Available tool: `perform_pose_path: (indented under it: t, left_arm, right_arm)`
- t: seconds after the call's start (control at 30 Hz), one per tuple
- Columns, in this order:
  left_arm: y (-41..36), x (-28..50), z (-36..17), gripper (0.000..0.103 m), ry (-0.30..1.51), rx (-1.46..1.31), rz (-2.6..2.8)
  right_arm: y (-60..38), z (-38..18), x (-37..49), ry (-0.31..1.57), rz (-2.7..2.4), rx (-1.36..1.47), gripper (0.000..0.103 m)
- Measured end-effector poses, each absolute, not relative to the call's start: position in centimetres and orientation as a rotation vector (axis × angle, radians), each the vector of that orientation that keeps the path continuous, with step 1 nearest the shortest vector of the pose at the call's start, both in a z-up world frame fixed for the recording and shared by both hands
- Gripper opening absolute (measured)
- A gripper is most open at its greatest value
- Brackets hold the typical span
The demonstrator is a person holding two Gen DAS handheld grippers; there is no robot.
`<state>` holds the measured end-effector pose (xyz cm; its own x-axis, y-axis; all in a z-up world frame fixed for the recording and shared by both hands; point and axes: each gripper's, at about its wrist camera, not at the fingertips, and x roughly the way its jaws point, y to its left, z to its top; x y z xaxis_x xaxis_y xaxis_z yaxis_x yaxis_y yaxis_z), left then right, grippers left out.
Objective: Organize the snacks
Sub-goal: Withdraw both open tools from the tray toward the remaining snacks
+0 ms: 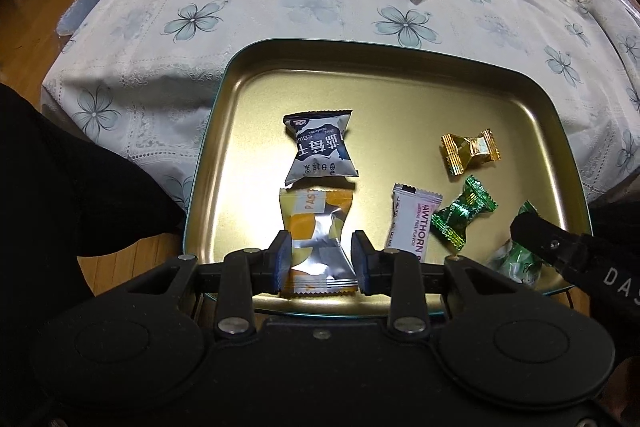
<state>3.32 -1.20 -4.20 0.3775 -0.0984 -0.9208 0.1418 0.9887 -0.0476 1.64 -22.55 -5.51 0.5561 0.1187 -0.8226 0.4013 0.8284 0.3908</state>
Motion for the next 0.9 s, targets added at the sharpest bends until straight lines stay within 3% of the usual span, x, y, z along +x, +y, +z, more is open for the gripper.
perform_pose_path:
  t: [0.33,0.9]
  left_arm:
    - [-1.4,8.0,-1.4,0.042,1.183,0.027,-0.205]
    - [-3.0,21.9,1.8,0.042,1.098,0.044,-0.178]
  right_arm:
    - [-23.8,-3.4,7.4,1.082,-0.103,0.572,0.036]
    - [-26.6,-1.1,23.8,1.076,-0.059,0.538,0.036]
